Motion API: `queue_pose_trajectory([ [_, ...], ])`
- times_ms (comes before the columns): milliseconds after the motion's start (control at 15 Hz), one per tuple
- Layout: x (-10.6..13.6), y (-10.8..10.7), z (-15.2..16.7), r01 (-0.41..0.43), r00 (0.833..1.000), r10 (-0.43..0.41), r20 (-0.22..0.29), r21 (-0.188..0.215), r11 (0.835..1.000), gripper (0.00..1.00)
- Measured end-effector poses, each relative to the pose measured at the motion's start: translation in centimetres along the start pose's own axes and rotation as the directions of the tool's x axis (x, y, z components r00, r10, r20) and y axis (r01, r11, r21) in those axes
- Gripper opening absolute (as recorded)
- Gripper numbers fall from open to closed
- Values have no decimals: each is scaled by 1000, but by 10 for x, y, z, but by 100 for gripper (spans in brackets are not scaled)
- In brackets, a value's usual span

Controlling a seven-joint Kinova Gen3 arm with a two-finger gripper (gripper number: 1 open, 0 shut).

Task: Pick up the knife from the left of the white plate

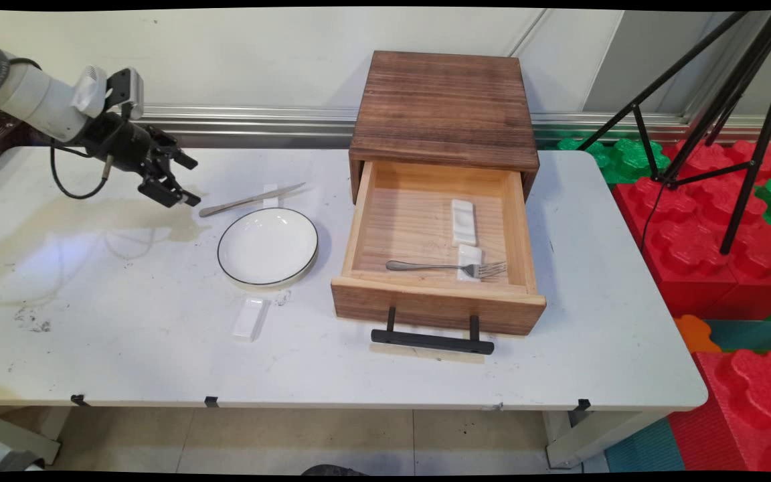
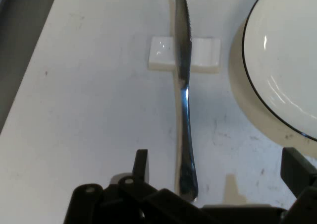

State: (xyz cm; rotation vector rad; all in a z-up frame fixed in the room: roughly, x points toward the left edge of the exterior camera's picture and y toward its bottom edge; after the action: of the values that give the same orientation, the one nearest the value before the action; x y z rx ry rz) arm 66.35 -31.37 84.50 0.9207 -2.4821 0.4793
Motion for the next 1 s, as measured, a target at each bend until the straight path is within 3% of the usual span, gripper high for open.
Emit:
queue_pose_trajectory([
  [467,5,-12,28,11,999,-11,-34,-14,1000,100],
  [1000,9,-25,67,18,999,-19,-31,-42,999,100],
])
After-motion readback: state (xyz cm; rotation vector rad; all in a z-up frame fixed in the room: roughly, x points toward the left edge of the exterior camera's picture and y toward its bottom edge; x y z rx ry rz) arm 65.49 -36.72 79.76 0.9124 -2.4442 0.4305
